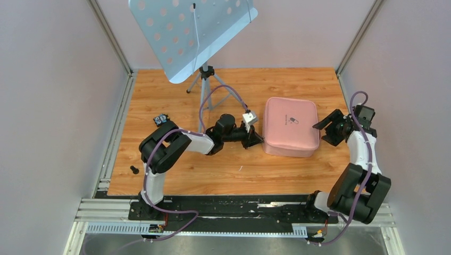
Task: Organize the medicine kit
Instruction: Zip the medicine box at the center of the board.
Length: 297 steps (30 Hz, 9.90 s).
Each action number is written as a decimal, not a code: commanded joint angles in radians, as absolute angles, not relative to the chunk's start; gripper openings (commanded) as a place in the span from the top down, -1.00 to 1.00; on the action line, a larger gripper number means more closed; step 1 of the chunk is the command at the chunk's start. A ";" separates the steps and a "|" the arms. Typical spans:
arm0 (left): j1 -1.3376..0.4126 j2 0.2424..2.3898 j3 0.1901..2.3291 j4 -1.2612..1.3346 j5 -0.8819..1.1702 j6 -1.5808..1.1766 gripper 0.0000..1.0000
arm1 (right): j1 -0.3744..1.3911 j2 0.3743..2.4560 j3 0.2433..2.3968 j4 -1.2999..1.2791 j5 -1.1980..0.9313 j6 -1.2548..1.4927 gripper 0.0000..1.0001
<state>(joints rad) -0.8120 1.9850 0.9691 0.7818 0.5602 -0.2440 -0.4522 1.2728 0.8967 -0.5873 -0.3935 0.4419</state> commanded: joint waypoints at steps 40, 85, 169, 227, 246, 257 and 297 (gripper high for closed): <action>-0.966 1.640 0.839 0.452 0.331 -0.482 1.00 | -0.402 1.044 0.504 -0.261 -0.433 0.928 1.00; -0.916 1.573 1.080 -0.053 0.066 -0.732 -0.77 | -0.041 0.602 0.656 -0.778 -0.002 0.847 -0.19; -0.887 1.642 1.048 -0.038 -0.147 -0.934 0.88 | -0.085 1.236 0.718 -0.197 -0.036 0.698 0.49; -0.805 2.006 1.457 -0.153 -0.204 -0.812 -0.46 | 0.589 1.229 0.833 -0.630 0.645 0.854 0.18; -0.805 1.998 1.460 -0.162 -0.199 -0.810 -0.46 | 0.689 1.339 0.885 -0.634 0.629 0.914 0.10; -0.805 1.989 1.457 -0.166 -0.197 -0.806 -0.46 | 0.692 1.464 0.950 -0.646 0.753 0.870 0.19; -0.805 1.996 1.451 -0.155 -0.187 -0.818 -0.46 | 0.693 1.374 0.883 -0.704 0.757 0.879 0.51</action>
